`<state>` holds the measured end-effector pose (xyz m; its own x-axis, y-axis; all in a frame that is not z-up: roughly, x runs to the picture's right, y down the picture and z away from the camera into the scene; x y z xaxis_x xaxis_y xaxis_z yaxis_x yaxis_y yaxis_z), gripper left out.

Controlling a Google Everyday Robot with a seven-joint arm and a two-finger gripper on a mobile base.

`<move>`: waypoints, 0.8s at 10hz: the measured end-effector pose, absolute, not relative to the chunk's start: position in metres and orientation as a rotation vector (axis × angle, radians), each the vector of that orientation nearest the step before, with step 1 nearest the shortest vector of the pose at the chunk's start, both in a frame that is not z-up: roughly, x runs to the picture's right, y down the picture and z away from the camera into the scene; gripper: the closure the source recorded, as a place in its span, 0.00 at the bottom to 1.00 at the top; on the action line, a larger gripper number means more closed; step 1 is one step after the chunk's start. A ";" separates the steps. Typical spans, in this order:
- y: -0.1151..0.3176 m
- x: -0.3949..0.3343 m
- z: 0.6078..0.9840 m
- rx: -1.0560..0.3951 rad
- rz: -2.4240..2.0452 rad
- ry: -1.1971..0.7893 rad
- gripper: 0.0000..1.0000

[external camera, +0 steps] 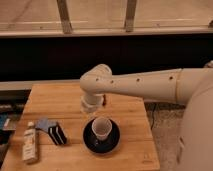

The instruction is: Knock the eraser over

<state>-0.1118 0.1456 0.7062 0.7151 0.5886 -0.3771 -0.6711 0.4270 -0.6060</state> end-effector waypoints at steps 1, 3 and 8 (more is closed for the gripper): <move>0.153 -0.127 0.704 -0.836 0.765 0.114 1.00; 0.177 -0.157 0.692 -0.907 0.684 0.119 1.00; 0.178 -0.155 0.692 -0.907 0.681 0.121 1.00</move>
<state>-0.1555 0.1777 0.6918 0.7854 0.4938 -0.3731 -0.5920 0.4235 -0.6856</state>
